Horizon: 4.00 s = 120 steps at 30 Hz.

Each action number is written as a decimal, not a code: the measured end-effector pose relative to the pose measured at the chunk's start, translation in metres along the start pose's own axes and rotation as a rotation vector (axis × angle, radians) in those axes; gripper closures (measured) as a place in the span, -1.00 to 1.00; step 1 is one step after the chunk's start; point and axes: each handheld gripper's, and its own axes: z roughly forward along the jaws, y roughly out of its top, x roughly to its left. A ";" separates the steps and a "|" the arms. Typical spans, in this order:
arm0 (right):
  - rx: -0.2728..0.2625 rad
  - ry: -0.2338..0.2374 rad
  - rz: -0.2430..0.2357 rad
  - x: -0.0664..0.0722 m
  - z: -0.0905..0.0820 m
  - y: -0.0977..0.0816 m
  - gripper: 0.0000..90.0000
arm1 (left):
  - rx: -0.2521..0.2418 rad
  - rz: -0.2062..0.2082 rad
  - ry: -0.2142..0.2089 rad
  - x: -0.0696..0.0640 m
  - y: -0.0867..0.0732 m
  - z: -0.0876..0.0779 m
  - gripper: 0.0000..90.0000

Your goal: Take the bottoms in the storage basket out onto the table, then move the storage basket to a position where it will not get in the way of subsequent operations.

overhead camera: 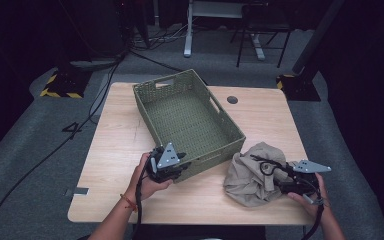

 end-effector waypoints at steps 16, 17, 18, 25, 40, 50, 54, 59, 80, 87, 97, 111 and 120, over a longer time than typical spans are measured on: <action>-0.042 -0.018 0.018 0.002 0.012 -0.004 -0.47 | 0.018 -0.010 -0.003 0.012 -0.006 -0.010 0.40; -0.040 -0.017 0.022 0.002 0.012 -0.004 -0.47 | 0.021 -0.012 -0.005 0.013 -0.006 -0.011 0.40; -0.041 -0.015 0.022 0.001 0.013 -0.004 -0.47 | 0.024 -0.011 -0.002 0.014 -0.007 -0.013 0.44; -0.039 -0.013 0.024 0.001 0.014 -0.003 -0.47 | 0.034 -0.024 0.019 0.024 -0.016 -0.026 0.38; -0.038 -0.014 0.033 0.001 0.014 -0.004 -0.47 | 0.089 -0.072 0.079 0.057 -0.042 -0.069 0.17; -0.038 -0.014 0.038 0.001 0.014 -0.004 -0.47 | 0.069 -0.116 0.016 0.070 -0.046 -0.077 -0.02; -0.038 -0.015 0.037 0.001 0.013 -0.004 -0.47 | 0.009 -0.175 0.013 0.067 -0.040 -0.074 -0.23; -0.038 -0.017 0.035 0.001 0.013 -0.004 -0.47 | 0.015 -0.134 0.032 0.047 -0.022 -0.062 -0.34; -0.038 -0.015 0.040 0.002 0.013 -0.004 -0.46 | -0.037 -0.120 0.029 0.001 0.030 0.044 -0.19; -0.039 -0.016 0.040 0.002 0.013 -0.004 -0.46 | -0.026 -0.129 0.074 0.004 0.028 0.046 0.38; -0.039 -0.015 0.039 0.002 0.013 -0.004 -0.46 | 0.000 -0.135 0.098 0.019 0.021 0.034 0.39; -0.037 -0.016 0.040 0.002 0.014 -0.004 -0.46 | 0.045 -0.178 0.087 0.075 -0.016 -0.019 0.27; -0.036 -0.015 0.040 0.002 0.014 -0.004 -0.46 | 0.059 -0.250 0.145 0.107 -0.034 -0.042 -0.01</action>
